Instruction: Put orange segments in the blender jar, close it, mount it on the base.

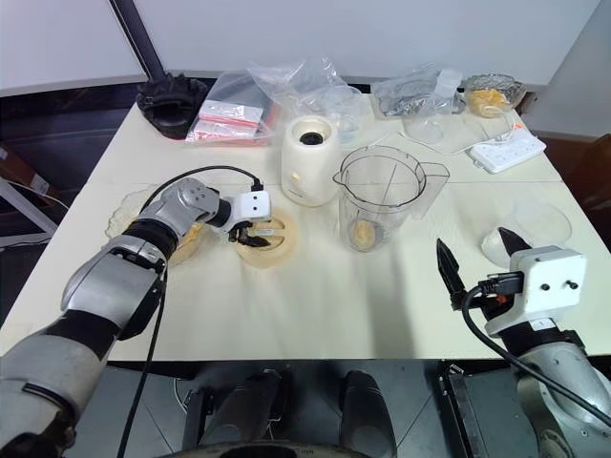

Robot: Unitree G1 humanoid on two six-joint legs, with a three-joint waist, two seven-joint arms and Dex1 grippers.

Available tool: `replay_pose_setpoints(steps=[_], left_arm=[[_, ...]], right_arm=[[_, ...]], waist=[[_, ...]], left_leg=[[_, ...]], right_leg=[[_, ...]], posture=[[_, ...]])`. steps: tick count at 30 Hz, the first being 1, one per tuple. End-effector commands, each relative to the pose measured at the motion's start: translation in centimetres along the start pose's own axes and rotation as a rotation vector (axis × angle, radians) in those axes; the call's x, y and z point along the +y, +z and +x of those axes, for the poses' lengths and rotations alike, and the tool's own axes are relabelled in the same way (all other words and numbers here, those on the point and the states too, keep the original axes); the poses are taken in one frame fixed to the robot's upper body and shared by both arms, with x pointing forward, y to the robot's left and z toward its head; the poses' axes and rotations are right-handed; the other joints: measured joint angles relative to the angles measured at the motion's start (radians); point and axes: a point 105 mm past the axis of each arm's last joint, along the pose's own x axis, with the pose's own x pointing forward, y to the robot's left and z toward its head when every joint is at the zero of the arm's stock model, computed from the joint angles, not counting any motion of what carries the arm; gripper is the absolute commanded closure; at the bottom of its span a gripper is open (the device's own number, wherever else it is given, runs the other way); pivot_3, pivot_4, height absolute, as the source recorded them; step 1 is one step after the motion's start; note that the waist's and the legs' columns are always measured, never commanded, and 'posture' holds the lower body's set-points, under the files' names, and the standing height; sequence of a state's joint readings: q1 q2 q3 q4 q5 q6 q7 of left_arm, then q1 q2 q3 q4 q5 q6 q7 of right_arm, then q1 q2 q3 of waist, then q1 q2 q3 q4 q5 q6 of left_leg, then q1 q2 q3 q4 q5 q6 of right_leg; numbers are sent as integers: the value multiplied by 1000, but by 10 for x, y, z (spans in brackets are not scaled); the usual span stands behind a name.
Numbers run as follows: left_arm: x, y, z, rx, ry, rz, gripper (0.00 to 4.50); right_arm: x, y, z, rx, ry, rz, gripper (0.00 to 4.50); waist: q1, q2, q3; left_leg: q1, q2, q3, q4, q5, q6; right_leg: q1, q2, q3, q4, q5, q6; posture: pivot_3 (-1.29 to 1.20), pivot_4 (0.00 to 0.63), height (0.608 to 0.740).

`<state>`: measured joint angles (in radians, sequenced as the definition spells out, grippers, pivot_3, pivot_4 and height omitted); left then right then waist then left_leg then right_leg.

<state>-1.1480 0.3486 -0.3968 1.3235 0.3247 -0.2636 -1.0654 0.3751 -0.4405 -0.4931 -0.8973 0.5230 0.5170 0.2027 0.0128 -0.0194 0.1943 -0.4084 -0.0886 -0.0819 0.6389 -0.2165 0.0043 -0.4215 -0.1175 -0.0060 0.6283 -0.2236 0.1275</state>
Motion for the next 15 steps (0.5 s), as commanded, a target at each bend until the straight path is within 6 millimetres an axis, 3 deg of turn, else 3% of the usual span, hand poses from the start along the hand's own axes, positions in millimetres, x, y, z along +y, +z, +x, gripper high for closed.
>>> replay_pose_setpoints(steps=[1,2,7,10,13,15], left_arm=[[-3,-14,0,50,8,-26,3909],[-3,-15,0,52,3,-21,4241],[-1,-12,-2,33,18,-7,4242],[4,5,-7,-56,6,-22,4242],[17,25,-25,-112,-6,2,4242],[29,47,-50,-154,-23,89,4242]], right_arm=[[-1,6,3,-24,3,-30,0],[-2,5,4,-26,-2,-33,0],[-4,0,9,-24,-14,-36,0],[-2,-3,14,-23,0,-32,0],[-5,-6,17,-21,-4,-34,0],[-9,-10,19,-16,-22,-29,0]], waist=[[0,1,-1],[0,1,-1],[-3,1,-1],[-3,1,-1],[0,0,0],[1,-1,1]], left_leg=[[0,0,0,1,0,0],[1,0,0,2,0,0],[2,1,-2,6,-1,0],[1,1,-2,6,-1,0],[-1,1,-2,6,-2,1],[-4,0,-2,6,-2,3]], right_leg=[[1,0,0,0,0,0],[3,0,0,0,0,0],[8,0,-2,-4,1,-2],[9,0,-3,-8,3,-2],[7,0,-3,-10,5,1],[5,0,-3,-11,7,0]], posture=[[0,150,740],[0,150,740],[0,150,740],[0,150,740],[0,150,740],[0,150,740]])
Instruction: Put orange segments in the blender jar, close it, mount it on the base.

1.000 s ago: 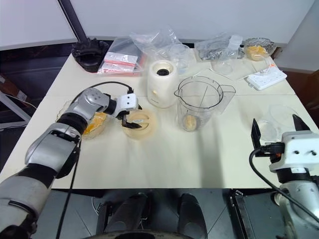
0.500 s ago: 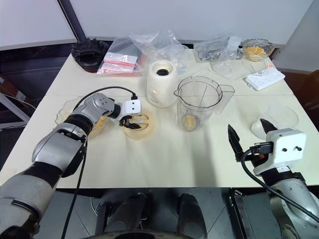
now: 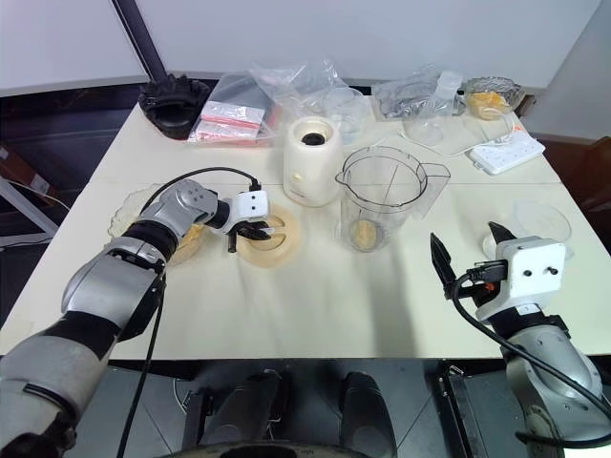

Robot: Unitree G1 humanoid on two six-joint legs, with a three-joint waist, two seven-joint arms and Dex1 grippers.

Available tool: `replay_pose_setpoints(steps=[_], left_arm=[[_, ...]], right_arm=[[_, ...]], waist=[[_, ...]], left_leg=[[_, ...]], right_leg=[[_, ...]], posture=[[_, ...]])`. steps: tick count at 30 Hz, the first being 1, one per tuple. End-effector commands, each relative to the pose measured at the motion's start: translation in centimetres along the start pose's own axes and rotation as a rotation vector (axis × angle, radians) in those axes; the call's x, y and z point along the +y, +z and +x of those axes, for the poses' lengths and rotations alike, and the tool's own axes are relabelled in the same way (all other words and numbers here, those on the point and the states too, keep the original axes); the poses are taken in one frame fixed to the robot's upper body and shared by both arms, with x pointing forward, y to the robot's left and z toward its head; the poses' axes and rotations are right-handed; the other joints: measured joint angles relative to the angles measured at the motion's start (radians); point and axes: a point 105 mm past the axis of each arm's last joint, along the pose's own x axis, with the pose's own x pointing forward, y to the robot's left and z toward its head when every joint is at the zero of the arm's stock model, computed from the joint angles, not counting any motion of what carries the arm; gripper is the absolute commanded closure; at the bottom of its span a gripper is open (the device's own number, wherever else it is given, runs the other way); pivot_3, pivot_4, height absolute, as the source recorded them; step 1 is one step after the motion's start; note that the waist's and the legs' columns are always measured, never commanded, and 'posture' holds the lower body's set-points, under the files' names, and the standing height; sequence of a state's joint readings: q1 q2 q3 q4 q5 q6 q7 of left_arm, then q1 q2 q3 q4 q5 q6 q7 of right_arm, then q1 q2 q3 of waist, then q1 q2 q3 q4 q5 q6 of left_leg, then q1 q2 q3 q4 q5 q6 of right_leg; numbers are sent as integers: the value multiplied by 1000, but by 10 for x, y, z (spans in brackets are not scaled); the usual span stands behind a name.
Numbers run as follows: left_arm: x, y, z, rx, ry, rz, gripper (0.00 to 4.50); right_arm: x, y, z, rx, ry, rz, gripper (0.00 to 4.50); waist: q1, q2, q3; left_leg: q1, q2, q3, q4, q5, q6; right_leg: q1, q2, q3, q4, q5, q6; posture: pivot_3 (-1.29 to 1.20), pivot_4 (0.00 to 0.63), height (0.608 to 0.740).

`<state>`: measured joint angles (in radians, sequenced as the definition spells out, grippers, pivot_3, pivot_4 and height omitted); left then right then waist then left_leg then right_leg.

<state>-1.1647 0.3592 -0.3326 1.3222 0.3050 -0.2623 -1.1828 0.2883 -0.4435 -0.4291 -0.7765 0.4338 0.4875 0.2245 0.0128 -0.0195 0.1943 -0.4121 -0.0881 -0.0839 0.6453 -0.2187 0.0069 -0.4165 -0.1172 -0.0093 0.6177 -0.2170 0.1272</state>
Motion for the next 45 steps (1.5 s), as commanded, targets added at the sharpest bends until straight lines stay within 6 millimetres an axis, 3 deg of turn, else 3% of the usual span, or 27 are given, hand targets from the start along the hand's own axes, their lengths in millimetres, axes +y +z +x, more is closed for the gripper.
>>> replay_pose_setpoints(steps=[1,4,8,10,13,15,18,25,30,40,45], left_arm=[[32,61,-55,-131,26,155,4242],[46,108,-94,-259,65,215,4242],[63,164,-147,-405,188,292,4242],[65,182,-160,-457,204,290,4242],[64,218,-164,-558,181,231,4242],[57,244,-156,-613,124,189,4242],[48,264,-135,-582,67,177,4242],[32,273,-73,-357,37,225,4242],[25,268,-48,-287,30,244,4242],[15,266,-18,-270,15,214,4242],[8,272,-12,-285,-9,207,4242]], right_arm=[[-7,1,1,-26,-34,-16,0],[-13,-4,3,-21,-67,-14,0],[-11,-4,9,-41,-59,7,0],[-10,-4,12,-46,-56,14,0],[-12,-7,18,-51,-63,28,0],[-18,-4,23,-90,-108,91,0],[-29,0,25,-140,-181,163,0],[-22,-20,25,-90,-189,151,0],[-18,-14,14,-83,-163,96,0],[-14,8,-5,-64,-94,24,0],[-6,7,-7,-57,-109,49,0]], waist=[[1,-1,0],[4,-2,1],[-1,-1,1],[-6,0,0],[-4,0,0],[1,0,1],[0,0,1],[-5,1,1],[-8,3,1],[0,3,1],[0,3,1]], left_leg=[[-6,0,0,1,0,0],[-15,-1,-1,3,0,0],[-15,-2,1,3,-2,4],[-14,-2,1,3,-2,5],[-13,-1,1,3,-2,5],[-13,-1,0,5,-2,5],[-13,-2,0,7,-2,5],[-13,-2,2,4,-3,6],[-12,-2,2,5,-3,6],[-12,-2,2,6,-3,6],[-12,-2,2,6,-3,6]], right_leg=[[-6,0,0,0,2,-1],[-14,1,0,1,4,1],[-12,0,1,-1,4,2],[-12,0,1,-1,3,3],[-12,1,1,1,3,4],[-11,1,1,1,1,7],[-10,1,0,2,1,8],[-11,1,2,2,3,6],[-12,1,2,2,3,6],[-10,1,2,2,2,7],[-10,0,2,1,1,9]], posture=[[0,150,740],[0,150,740],[0,150,740],[0,150,740],[0,150,740],[0,150,740],[0,150,740],[0,150,740],[0,150,740],[0,150,740],[0,150,740]])
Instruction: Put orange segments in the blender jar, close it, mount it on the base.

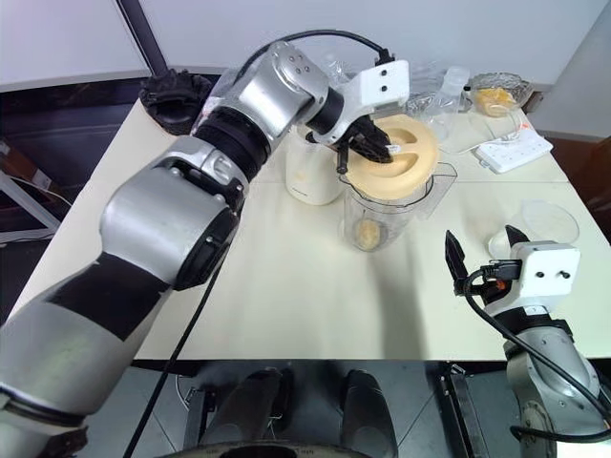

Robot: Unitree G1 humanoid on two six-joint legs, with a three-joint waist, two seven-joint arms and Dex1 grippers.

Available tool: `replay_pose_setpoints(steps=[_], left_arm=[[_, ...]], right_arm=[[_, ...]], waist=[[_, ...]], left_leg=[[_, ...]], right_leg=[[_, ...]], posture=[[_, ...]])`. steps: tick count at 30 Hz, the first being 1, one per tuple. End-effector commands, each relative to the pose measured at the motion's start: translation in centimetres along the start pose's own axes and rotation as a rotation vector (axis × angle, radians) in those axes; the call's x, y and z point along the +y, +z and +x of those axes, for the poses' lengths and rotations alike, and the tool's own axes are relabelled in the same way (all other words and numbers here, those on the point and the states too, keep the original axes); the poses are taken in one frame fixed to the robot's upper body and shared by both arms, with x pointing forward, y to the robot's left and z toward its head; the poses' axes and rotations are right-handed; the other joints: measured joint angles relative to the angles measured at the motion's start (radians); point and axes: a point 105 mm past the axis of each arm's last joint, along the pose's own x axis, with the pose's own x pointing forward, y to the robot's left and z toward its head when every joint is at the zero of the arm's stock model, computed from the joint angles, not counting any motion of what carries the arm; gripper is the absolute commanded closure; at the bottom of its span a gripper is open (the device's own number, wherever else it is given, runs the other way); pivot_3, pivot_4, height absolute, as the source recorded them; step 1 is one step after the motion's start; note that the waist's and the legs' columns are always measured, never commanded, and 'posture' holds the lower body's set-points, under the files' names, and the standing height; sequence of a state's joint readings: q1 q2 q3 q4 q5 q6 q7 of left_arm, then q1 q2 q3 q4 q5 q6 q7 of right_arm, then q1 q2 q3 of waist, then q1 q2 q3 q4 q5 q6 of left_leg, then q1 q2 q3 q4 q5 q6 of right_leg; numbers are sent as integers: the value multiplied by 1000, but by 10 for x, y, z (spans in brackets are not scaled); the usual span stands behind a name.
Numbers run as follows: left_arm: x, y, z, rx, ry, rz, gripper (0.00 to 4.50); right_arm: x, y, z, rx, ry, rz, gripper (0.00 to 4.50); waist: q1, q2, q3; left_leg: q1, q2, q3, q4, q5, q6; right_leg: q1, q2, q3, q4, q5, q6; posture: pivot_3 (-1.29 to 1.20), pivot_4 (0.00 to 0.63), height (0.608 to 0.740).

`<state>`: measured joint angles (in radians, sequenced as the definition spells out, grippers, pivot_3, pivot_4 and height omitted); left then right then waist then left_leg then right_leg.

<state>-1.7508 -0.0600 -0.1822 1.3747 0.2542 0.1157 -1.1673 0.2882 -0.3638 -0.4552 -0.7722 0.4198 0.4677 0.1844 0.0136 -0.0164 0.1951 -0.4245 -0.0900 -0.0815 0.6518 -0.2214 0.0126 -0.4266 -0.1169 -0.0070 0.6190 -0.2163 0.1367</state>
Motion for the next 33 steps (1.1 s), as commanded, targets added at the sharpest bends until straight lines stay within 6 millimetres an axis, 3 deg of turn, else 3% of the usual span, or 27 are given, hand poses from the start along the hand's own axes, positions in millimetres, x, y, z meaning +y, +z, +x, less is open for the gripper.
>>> replay_pose_setpoints(steps=[1,8,14,20,27,33], left_arm=[[0,9,-2,-15,-4,19,4242],[-11,-10,5,73,-81,9,4242],[-12,-33,10,156,-68,10,4242],[-11,-42,12,189,-47,22,4242],[-16,-42,13,173,-85,24,4242],[-18,-44,12,167,-111,22,4242]], right_arm=[[5,8,-4,-30,-11,3,0],[5,7,-2,-28,-35,5,0],[3,-3,13,-4,-25,-23,0],[6,-28,42,48,41,-11,0],[20,-44,81,60,180,69,0],[21,-49,104,53,195,86,0]], waist=[[-2,0,0],[-1,1,0],[0,1,-1],[-5,1,-2],[-7,2,-2],[-12,2,-2]], left_leg=[[0,0,0,0,0,0],[0,0,0,0,0,0],[4,0,0,1,0,0],[19,1,0,-2,-1,0],[18,1,0,-2,-1,0],[18,1,0,-2,-1,0]], right_leg=[[0,0,0,0,0,0],[0,0,0,0,1,-2],[4,0,0,0,1,-1],[22,0,-1,-7,-2,-4],[20,0,-1,-6,0,0],[20,0,-1,-6,1,0]], posture=[[0,150,740],[0,150,740],[0,150,740],[0,150,740],[0,150,740],[0,150,740]])
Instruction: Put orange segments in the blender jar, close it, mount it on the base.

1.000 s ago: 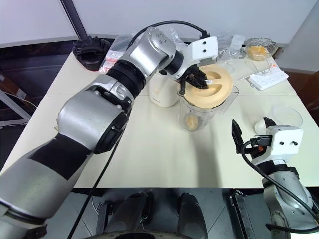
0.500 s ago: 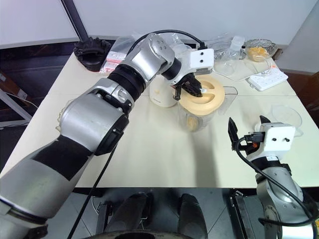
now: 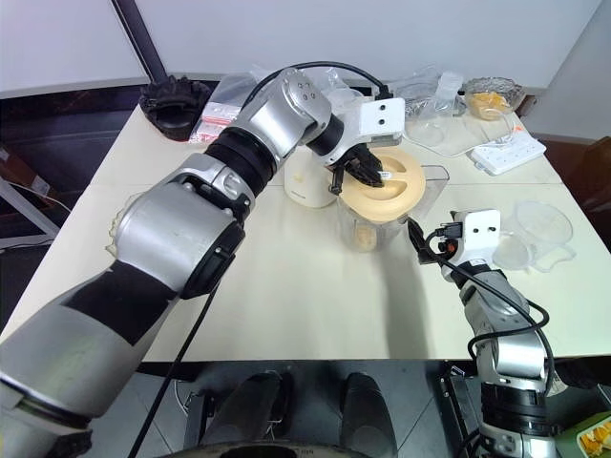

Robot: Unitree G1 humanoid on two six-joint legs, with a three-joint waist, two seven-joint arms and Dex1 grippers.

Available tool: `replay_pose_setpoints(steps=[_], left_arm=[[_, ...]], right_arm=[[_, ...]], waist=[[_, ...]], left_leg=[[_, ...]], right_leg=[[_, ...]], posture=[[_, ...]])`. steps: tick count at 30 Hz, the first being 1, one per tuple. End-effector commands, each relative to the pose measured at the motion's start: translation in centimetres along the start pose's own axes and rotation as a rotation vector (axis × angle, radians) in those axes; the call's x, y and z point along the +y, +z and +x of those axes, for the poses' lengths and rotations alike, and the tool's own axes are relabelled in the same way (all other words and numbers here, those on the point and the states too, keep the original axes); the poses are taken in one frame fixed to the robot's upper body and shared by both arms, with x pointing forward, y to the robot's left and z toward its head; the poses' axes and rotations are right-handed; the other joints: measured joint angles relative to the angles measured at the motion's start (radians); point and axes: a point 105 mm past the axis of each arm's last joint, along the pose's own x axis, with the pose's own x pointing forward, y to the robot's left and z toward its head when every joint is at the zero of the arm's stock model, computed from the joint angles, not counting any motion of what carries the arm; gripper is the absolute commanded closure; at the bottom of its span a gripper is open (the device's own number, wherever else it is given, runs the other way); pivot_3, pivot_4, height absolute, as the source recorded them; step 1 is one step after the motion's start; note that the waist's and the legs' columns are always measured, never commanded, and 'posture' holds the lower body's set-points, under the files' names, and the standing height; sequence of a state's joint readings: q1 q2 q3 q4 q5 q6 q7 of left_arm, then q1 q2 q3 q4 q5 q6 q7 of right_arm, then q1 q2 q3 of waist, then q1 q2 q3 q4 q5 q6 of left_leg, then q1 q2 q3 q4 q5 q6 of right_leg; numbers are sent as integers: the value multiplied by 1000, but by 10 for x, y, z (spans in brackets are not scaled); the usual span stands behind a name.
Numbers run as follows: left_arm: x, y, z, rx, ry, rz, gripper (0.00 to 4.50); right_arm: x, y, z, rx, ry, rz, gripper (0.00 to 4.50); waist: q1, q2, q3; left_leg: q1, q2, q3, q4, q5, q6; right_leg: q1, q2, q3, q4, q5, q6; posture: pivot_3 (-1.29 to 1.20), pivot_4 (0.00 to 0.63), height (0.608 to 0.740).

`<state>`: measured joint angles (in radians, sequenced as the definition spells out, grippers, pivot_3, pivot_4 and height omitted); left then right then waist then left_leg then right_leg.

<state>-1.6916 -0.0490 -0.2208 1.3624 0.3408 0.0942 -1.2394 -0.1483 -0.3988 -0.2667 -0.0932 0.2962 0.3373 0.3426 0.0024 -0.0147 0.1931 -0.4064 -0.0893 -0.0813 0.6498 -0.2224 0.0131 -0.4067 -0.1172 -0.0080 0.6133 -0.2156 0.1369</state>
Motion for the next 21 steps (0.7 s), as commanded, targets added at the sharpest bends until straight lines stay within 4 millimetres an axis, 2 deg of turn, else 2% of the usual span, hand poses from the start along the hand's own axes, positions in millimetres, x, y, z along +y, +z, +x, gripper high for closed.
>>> replay_pose_setpoints(steps=[1,7,10,16,21], left_arm=[[-8,-15,10,61,-34,3,4242],[-10,-23,8,80,-55,10,4242],[-9,-26,8,76,-46,-3,4242],[-12,-40,11,84,-53,-18,4242],[-14,-45,14,78,-54,-34,4242]], right_arm=[[7,14,13,-70,45,1,0],[11,6,25,-54,60,-6,0],[9,4,26,-50,41,-14,874],[11,5,26,-55,43,-14,3978],[10,5,25,-51,31,-20,3978]], waist=[[-1,0,0],[-16,0,0],[-15,0,0],[-16,0,-1],[-15,0,-1]], left_leg=[[0,0,0,0,0,0],[1,0,0,0,0,0],[1,0,-1,0,0,0],[1,0,-1,0,0,0],[2,0,-1,0,0,0]], right_leg=[[0,0,0,1,0,0],[0,0,0,1,0,0],[0,0,0,1,0,0],[1,0,0,1,0,0],[2,0,0,1,0,0]], posture=[[0,150,740],[0,150,740],[0,150,740],[0,150,740],[0,150,740]])
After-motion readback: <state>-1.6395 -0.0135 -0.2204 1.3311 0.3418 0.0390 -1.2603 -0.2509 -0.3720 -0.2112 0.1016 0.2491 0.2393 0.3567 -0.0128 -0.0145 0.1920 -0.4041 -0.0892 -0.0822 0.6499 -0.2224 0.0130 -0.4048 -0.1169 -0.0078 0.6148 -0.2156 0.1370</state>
